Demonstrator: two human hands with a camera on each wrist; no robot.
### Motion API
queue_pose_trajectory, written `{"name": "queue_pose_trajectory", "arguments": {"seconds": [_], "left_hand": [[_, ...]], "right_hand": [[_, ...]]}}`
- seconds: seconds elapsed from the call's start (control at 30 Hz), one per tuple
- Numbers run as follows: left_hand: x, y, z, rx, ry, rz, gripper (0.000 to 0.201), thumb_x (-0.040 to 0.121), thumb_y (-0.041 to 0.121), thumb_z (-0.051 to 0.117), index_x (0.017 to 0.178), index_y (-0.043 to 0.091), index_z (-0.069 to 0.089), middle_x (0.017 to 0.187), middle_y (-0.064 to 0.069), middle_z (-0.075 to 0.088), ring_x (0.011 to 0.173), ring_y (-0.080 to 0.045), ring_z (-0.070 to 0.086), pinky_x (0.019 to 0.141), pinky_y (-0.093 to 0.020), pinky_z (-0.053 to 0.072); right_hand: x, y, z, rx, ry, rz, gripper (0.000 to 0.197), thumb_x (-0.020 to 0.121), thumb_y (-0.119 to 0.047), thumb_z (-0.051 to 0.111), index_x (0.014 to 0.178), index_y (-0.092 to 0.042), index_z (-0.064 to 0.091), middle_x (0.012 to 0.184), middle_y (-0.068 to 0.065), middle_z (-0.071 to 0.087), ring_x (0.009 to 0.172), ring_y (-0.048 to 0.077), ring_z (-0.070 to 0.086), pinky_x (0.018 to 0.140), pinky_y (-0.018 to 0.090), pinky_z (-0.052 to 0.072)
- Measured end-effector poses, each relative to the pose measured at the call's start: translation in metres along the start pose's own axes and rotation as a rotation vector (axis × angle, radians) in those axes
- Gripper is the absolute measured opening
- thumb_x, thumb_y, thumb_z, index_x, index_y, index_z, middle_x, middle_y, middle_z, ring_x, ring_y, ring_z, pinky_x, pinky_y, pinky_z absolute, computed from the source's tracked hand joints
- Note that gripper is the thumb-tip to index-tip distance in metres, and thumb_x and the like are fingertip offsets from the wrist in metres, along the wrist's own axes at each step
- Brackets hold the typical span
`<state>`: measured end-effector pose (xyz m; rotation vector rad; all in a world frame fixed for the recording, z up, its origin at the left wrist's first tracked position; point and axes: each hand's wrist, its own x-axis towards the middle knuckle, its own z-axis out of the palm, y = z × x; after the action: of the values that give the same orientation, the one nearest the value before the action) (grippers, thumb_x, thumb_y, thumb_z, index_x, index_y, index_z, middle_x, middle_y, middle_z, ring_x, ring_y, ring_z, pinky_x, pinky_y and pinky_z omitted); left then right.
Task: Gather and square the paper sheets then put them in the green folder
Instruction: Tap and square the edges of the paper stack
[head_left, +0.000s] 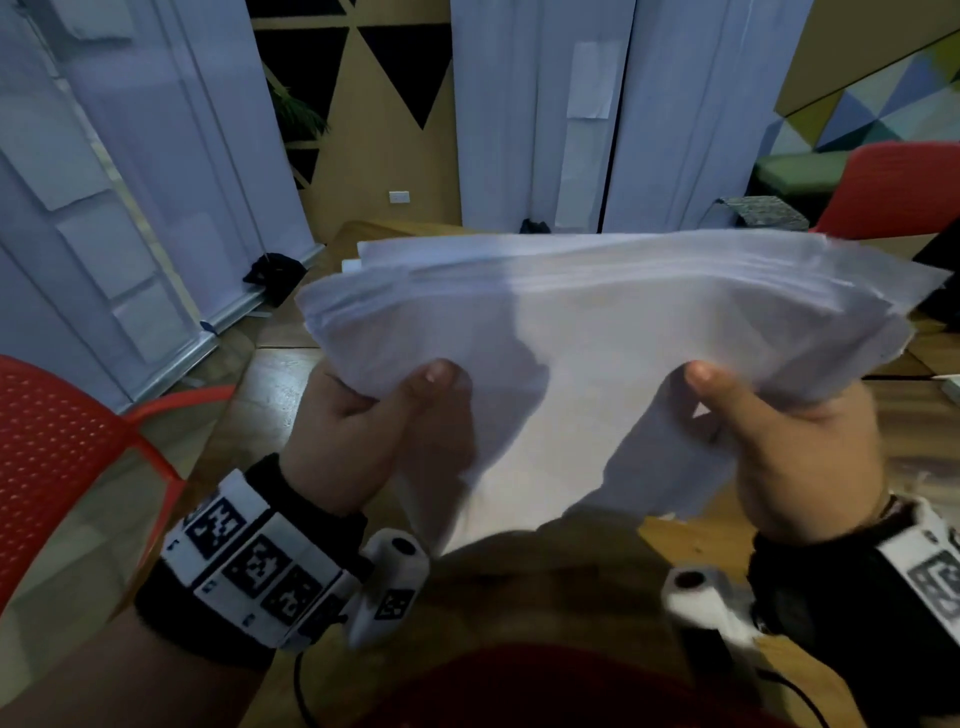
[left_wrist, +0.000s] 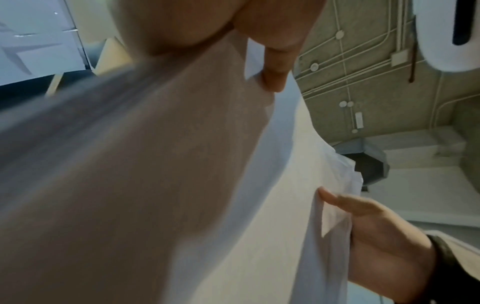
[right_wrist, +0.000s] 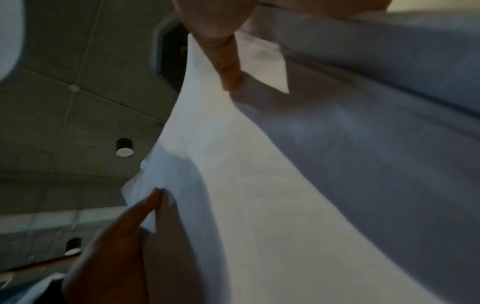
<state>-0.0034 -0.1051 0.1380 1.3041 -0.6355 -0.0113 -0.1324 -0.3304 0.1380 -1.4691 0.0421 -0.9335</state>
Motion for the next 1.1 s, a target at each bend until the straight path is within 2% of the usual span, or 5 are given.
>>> {"name": "queue_pose_trajectory", "arguments": {"seconds": [0.2, 0.53, 0.73, 1.03, 1.1], "left_hand": [[0.007, -0.025, -0.012, -0.058, -0.128, -0.323, 0.058, 0.032, 0.053, 0.088, 0.079, 0.021, 0.077, 0.073, 0.003, 0.076, 0.072, -0.019, 0.067, 0.066, -0.033, 0.056], [0.011, -0.022, -0.019, 0.121, -0.321, -0.38, 0.039, 0.048, 0.024, 0.078, 0.086, 0.02, 0.075, 0.085, 0.004, 0.077, 0.082, -0.012, 0.071, 0.072, -0.026, 0.059], [0.021, -0.008, -0.02, -0.1, -0.156, -0.193, 0.053, 0.04, 0.04, 0.089, 0.086, 0.019, 0.076, 0.081, 0.003, 0.078, 0.075, -0.012, 0.071, 0.071, -0.027, 0.058], [0.001, -0.028, -0.004, 0.061, -0.067, -0.284, 0.016, 0.055, 0.021, 0.074, 0.071, 0.023, 0.075, 0.061, 0.005, 0.07, 0.068, -0.022, 0.062, 0.065, -0.034, 0.052], [-0.005, -0.028, 0.005, 0.324, 0.025, -0.215, 0.008, 0.065, 0.026, 0.064, 0.059, 0.025, 0.069, 0.051, 0.014, 0.066, 0.057, -0.002, 0.062, 0.063, -0.024, 0.052]], "right_hand": [[0.01, 0.02, -0.024, 0.233, -0.297, 0.385, 0.06, 0.035, -0.033, 0.093, 0.092, -0.021, 0.077, 0.095, 0.0, 0.077, 0.091, 0.016, 0.072, 0.073, 0.024, 0.057], [0.013, 0.021, -0.013, 0.188, -0.232, 0.332, 0.058, 0.037, -0.047, 0.09, 0.09, -0.027, 0.077, 0.092, -0.007, 0.077, 0.089, 0.009, 0.071, 0.074, 0.019, 0.055], [0.02, 0.011, -0.015, 0.23, -0.289, 0.333, 0.035, 0.049, -0.007, 0.085, 0.082, -0.011, 0.077, 0.077, 0.002, 0.077, 0.069, 0.013, 0.071, 0.058, 0.02, 0.056], [0.02, 0.015, -0.005, 0.159, -0.1, 0.252, 0.045, 0.047, -0.04, 0.084, 0.085, -0.017, 0.078, 0.083, -0.002, 0.077, 0.081, 0.015, 0.072, 0.074, 0.025, 0.056], [0.014, 0.017, 0.004, 0.135, 0.01, 0.23, 0.038, 0.047, -0.041, 0.082, 0.08, -0.021, 0.078, 0.079, -0.004, 0.077, 0.079, 0.014, 0.07, 0.077, 0.029, 0.055]]}}
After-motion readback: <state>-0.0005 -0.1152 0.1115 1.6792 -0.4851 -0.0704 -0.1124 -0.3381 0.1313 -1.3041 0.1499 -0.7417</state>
